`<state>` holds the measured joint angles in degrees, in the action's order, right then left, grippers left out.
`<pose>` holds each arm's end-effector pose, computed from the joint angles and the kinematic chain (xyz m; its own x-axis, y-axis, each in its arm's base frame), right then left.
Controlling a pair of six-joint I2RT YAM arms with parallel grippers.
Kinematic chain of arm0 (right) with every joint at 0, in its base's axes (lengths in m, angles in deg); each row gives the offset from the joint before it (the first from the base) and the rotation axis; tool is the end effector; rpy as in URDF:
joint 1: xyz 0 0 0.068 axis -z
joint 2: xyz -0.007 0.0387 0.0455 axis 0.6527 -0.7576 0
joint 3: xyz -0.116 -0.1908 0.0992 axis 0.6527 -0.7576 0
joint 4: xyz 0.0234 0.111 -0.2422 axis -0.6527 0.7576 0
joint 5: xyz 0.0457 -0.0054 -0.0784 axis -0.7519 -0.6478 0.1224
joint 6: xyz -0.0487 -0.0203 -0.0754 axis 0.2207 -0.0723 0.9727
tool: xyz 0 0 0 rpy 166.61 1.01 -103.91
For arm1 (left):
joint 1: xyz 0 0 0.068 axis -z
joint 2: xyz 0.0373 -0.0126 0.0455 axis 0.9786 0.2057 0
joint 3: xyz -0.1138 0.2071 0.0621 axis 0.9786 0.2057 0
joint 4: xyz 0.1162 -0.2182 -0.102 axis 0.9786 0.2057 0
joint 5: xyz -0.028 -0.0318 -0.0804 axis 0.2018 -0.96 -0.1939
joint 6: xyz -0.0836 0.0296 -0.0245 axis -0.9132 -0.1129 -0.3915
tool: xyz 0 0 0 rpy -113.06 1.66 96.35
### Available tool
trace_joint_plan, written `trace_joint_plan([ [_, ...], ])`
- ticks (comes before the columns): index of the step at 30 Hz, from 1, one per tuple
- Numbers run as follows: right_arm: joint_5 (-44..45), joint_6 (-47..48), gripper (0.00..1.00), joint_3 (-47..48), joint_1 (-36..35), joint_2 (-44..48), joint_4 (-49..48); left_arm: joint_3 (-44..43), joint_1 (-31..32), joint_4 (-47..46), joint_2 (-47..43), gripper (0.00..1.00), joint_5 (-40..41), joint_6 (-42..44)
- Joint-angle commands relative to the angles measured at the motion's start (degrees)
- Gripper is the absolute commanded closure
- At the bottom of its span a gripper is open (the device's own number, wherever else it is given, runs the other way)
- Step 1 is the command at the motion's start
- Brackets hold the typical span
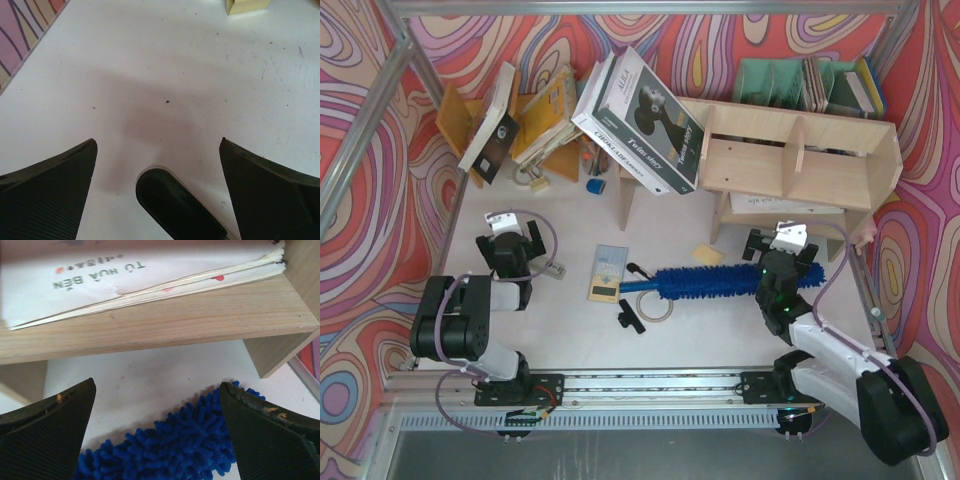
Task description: Dust the bookshelf with a duster
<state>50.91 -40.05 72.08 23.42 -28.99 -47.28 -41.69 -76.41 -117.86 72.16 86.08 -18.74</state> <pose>0.2547 0.0244 0.1719 -0.0853 0.0282 -0.9960 0.3791 0.9254 -0.0063 0.3108 0.0184 0.1032 -0.2126 -0.0720 -0.9745 -0.3162 0.9487 -0.0011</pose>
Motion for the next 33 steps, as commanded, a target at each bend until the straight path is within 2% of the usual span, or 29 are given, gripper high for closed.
trace_joint_plan([
  [1, -3.39, 0.11, 0.01, -0.55, 4.27, -4.44, -9.65, -0.36, -0.37, 0.95, 0.19, 0.02, -2.28, -1.34],
  [15, -9.35, 2.62, 0.01, -3.53, 7.0, -18.37, -29.72, -0.21, -0.34, 0.78, 0.13, 0.02, -1.05, -1.73],
  [24, -13.35, 5.05, 0.01, -2.54, 8.14, -32.9, -44.28, -0.21, -0.32, 0.8, 0.15, 0.02, -1.09, -1.68],
  [29, -17.45, 6.1, 0.01, -0.39, 8.79, -39.09, -47.86, -0.21, -0.31, 0.81, 0.08, 0.02, -1.04, -1.73],
  [30, -19.31, 6.21, 0.01, 0.61, 8.84, -38.96, -44.62, -0.21, -0.31, 0.81, 0.12, 0.02, -1.04, -1.73],
  [33, -23.94, 5.25, 0.01, 1.12, 10.34, -39.03, -43.2, -0.21, -0.31, 0.77, 0.13, 0.02, -1.04, -1.73],
])
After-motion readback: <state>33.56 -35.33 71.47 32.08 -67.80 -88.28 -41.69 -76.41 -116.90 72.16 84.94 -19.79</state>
